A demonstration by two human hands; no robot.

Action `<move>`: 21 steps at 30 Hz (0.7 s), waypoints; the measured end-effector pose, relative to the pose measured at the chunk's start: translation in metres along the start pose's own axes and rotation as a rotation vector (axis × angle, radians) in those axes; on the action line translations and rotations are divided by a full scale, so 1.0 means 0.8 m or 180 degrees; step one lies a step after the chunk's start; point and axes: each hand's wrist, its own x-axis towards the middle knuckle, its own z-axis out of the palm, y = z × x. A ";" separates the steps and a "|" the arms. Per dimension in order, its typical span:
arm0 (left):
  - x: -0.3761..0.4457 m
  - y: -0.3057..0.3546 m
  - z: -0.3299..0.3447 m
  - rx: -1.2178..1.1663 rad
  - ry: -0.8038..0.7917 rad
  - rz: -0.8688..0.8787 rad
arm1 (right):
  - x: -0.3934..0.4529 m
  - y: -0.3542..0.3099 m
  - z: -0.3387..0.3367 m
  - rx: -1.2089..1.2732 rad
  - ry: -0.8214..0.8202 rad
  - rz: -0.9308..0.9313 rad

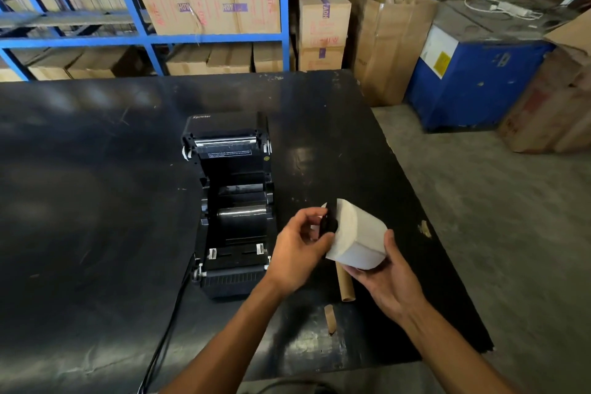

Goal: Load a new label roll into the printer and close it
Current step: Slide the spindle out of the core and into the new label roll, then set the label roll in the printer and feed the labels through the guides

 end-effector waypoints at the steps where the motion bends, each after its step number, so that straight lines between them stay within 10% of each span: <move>1: 0.001 0.001 -0.002 0.0127 0.0024 0.0002 | 0.002 0.002 0.003 -0.0019 0.0027 0.0011; 21: 0.000 0.000 -0.070 0.0202 0.0688 -0.1332 | 0.001 0.047 0.132 -0.1914 0.0395 -0.0874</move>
